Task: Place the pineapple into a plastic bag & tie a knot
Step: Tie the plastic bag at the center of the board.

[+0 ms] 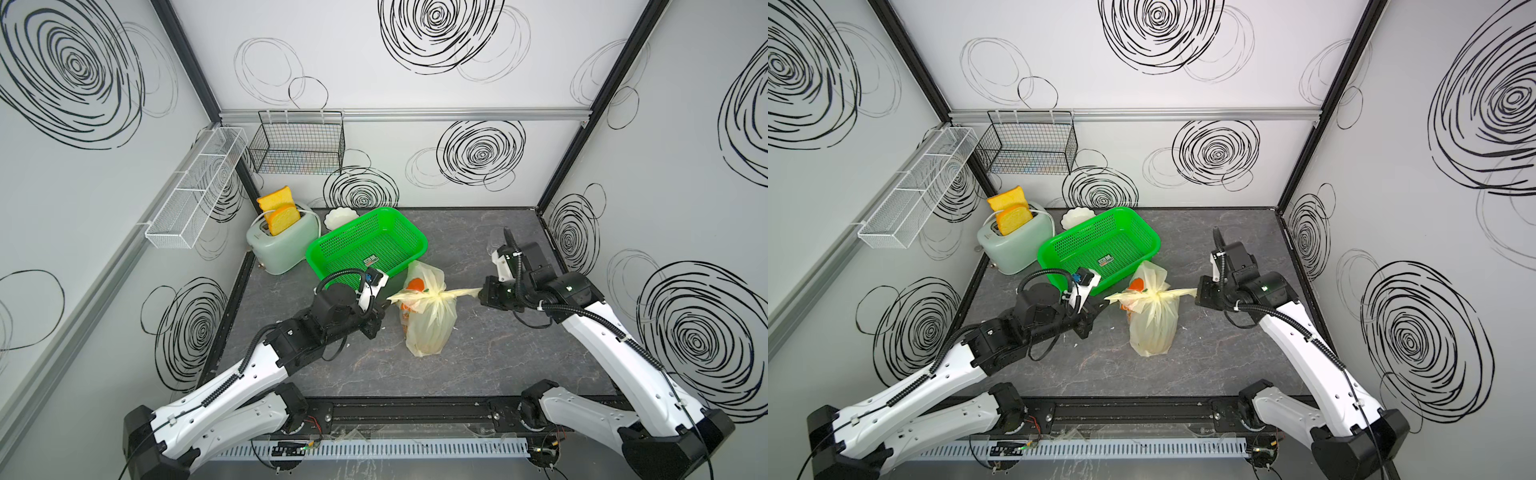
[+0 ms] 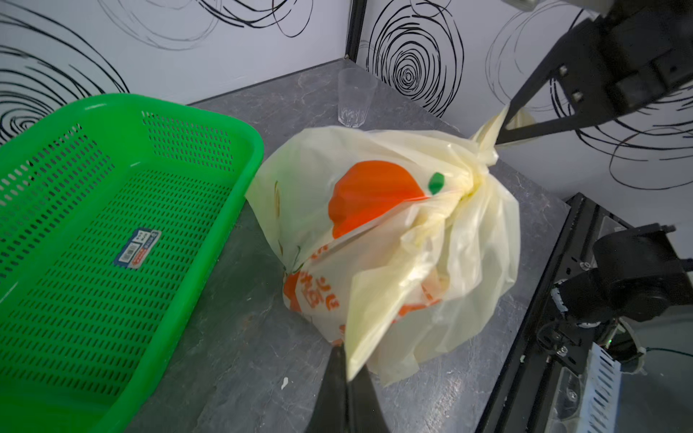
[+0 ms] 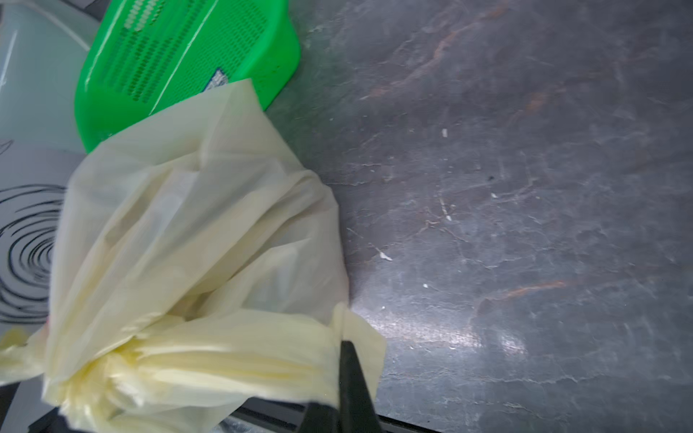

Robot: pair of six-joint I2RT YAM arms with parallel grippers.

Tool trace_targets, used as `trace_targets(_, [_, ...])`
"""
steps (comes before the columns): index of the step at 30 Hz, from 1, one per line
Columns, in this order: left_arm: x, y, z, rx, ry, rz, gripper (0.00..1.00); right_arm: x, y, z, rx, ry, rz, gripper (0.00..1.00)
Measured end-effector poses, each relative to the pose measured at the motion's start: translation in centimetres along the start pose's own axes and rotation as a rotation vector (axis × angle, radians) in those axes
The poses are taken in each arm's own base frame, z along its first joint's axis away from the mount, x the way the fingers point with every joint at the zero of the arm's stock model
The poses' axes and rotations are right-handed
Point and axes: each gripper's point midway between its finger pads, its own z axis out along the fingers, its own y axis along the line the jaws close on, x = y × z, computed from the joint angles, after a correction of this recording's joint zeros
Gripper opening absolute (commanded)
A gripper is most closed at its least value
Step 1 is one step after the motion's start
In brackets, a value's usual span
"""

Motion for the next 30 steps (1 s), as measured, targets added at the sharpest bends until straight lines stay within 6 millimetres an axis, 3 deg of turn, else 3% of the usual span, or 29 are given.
trace_targets(2, [0.1,0.0,0.1,0.006,-0.013,-0.058,0.0,0.1,-1.1,0.1,-0.01,0.002,0.026,0.0])
trace_targets(9, [2.0,0.8,0.3,-0.006,-0.027,-0.221,0.0,1.0,-1.8,1.1,-0.076,0.038,0.043,0.0])
trace_targets(15, [3.3,1.9,0.4,-0.013,-0.052,-0.313,0.0,1.6,-1.4,2.0,-0.131,0.065,0.024,0.0])
trace_targets(20, [2.6,1.5,0.2,0.004,-0.093,-0.258,0.0,0.9,-0.3,1.3,-0.221,0.04,-0.006,0.02])
trace_targets(22, [2.2,1.0,-0.2,0.018,-0.114,-0.203,0.01,0.2,0.4,0.3,-0.273,-0.006,-0.025,0.24])
trace_targets(24, [1.7,0.9,-0.6,0.022,-0.14,-0.16,0.15,-0.6,0.9,-0.9,-0.31,-0.07,-0.037,0.48])
trace_targets(26, [1.2,0.7,-0.7,0.03,-0.158,-0.124,0.34,-1.4,1.3,-1.9,-0.336,-0.12,-0.055,0.64])
trace_targets(30, [1.1,0.3,-0.6,0.045,-0.163,-0.081,0.69,-2.5,2.2,-3.2,-0.362,-0.168,-0.083,0.88])
